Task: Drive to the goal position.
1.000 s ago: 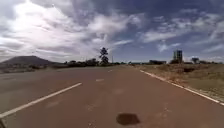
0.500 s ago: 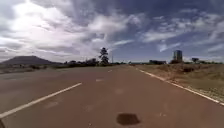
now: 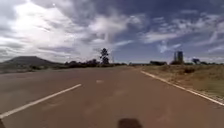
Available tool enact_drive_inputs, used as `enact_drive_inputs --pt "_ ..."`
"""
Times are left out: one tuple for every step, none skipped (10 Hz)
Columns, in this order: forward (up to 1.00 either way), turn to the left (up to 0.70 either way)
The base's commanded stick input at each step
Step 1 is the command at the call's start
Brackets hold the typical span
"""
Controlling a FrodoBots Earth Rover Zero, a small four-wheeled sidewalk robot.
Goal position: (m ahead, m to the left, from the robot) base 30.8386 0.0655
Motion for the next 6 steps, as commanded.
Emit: enact_drive_inputs --pt "0.70 0.00" --pt "0.70 0.00" --pt "0.70 0.00" --pt "0.70 0.00" --pt "0.70 0.00" --pt "0.70 -0.21"
